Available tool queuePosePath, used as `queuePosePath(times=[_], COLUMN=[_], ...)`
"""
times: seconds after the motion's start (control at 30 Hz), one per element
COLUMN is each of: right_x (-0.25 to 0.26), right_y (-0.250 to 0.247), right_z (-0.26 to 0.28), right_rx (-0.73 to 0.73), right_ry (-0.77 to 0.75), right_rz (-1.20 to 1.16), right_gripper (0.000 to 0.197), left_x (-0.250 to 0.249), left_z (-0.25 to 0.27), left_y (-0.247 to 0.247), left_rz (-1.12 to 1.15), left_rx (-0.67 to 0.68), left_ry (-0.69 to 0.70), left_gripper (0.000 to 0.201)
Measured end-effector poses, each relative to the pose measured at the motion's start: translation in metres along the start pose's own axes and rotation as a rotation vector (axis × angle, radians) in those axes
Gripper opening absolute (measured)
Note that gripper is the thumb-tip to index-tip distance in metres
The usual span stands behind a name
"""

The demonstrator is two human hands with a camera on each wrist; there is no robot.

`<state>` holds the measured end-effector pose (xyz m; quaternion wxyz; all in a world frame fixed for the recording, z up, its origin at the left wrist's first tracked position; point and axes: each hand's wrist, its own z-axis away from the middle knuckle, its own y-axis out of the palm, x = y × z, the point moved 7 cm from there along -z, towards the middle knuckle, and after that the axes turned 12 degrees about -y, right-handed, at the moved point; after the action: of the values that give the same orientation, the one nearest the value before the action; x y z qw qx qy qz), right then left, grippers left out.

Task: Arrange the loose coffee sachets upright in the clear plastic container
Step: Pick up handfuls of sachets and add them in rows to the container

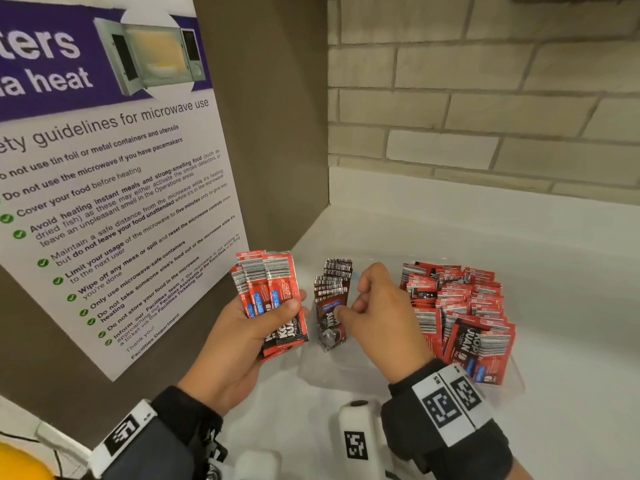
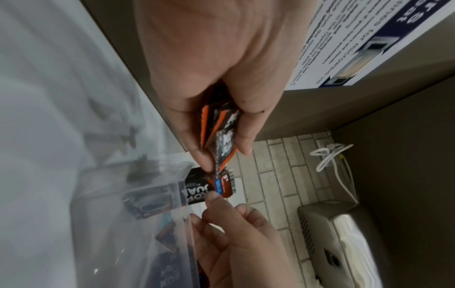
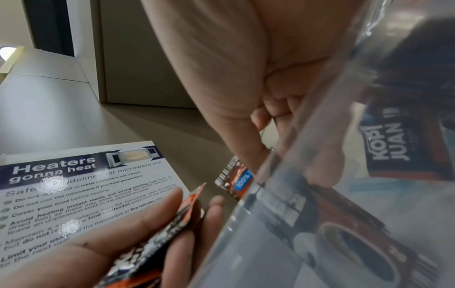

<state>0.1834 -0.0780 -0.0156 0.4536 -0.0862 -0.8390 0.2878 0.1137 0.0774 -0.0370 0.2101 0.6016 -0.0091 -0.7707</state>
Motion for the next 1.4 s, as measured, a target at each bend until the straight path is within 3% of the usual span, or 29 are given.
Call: queuePosePath(times=[0.17, 0.47, 0.73, 0.83, 0.97, 1.17, 1.27, 1.4], right_x=[0.000, 0.008, 0.012, 0.021, 0.037, 0.040, 0.050, 0.066], right_y=[0.004, -0.005, -0.010, -0.014, 0.004, -0.001, -0.008, -0.007], right_z=[0.001, 0.001, 0.000, 0.000, 0.005, 0.001, 0.002, 0.005], right_rx=[0.039, 0.101, 0.105, 0.053, 0.171, 0.025, -0.034, 0.001], right_ry=[-0.001, -0.008, -0.025, -0.018, 0.051, 0.012, -0.128, -0.331], right_rz=[0.009, 0.004, 0.025, -0.122, -0.496, -0.591, -0.437, -0.146], right_gripper=[0.034, 0.040, 0.029, 0.026, 0.029, 0.024, 0.025, 0.023], left_x=[0.001, -0.009, -0.013, -0.016, -0.025, -0.028, -0.031, -0.035], left_z=[-0.003, -0.002, 0.000, 0.003, 0.006, 0.010, 0.010, 0.009], left_y=[0.011, 0.003, 0.004, 0.008, 0.022, 0.035, 0.032, 0.030], left_rz=[-0.006, 0.021, 0.026, 0.036, 0.031, 0.025, 0.048, 0.058], left_rx=[0.024, -0.012, 0.010, 0.038, 0.088, 0.089, 0.046, 0.015], left_ry=[-0.020, 0.034, 0.049, 0.061, 0.100, 0.122, 0.147, 0.152], left_gripper=[0.031, 0.037, 0.035, 0.033, 0.029, 0.039, 0.031, 0.036])
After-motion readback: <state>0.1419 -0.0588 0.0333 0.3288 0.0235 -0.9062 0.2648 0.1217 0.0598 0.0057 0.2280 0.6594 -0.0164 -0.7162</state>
